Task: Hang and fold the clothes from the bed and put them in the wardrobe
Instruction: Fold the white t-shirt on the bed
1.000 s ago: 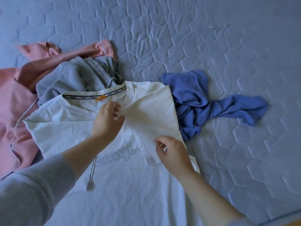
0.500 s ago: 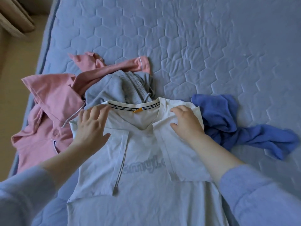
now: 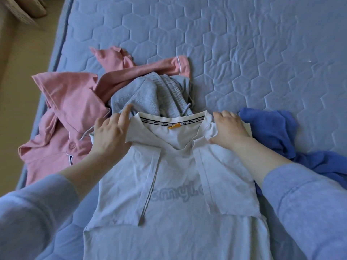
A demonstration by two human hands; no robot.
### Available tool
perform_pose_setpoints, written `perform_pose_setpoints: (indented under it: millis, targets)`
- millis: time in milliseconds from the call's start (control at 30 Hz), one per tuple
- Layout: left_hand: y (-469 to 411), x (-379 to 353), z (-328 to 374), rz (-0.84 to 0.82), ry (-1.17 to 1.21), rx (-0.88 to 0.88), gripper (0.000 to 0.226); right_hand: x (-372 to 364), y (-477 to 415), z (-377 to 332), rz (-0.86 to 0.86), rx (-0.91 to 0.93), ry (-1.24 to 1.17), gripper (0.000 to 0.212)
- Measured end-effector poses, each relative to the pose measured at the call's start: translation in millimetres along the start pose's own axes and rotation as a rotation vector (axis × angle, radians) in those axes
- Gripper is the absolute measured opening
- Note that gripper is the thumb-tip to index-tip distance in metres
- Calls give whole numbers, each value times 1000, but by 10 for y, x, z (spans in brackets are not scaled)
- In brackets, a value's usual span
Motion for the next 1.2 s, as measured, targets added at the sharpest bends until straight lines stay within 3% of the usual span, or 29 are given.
perform_pose_setpoints:
  millis: [67,133,300,400,500,700,833,1200]
  targets:
    - [18,-7,-31,-8,-2,34,110,-6,23,33,20,10,-15,59]
    - [38,-18,-67,-25,-10,66,103,-12,54,58,14,23,-22,52]
    - [71,-28,-151,-91,-67,135,46,35,180,95,129,81,44,31]
    - [119,-14,-147,-118,29,113,20,66,293,103,212,95,38,20]
    - [241,22,-120,-144,113,93,23,106,404,73,208,121,133,17]
    - [557,210,-161,-65,198,89,18,235,771,-73,229,124,75,12]
    - [873,379,-156,-21,228,94,16,296,1117,-146,292,103,72,22]
    - [1969,574,-168,56,316,128,21,210,2270,-396,528,155,106,19]
Point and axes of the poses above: each hand's wrist, its own y-axis away from the middle knuckle, its own x-axis out of the back of the hand, z = x × y, the point moved 1 cm from there along -y, towards the middle knuckle, and after that the axes turned 11 degrees about x, right-handed, at the moved point
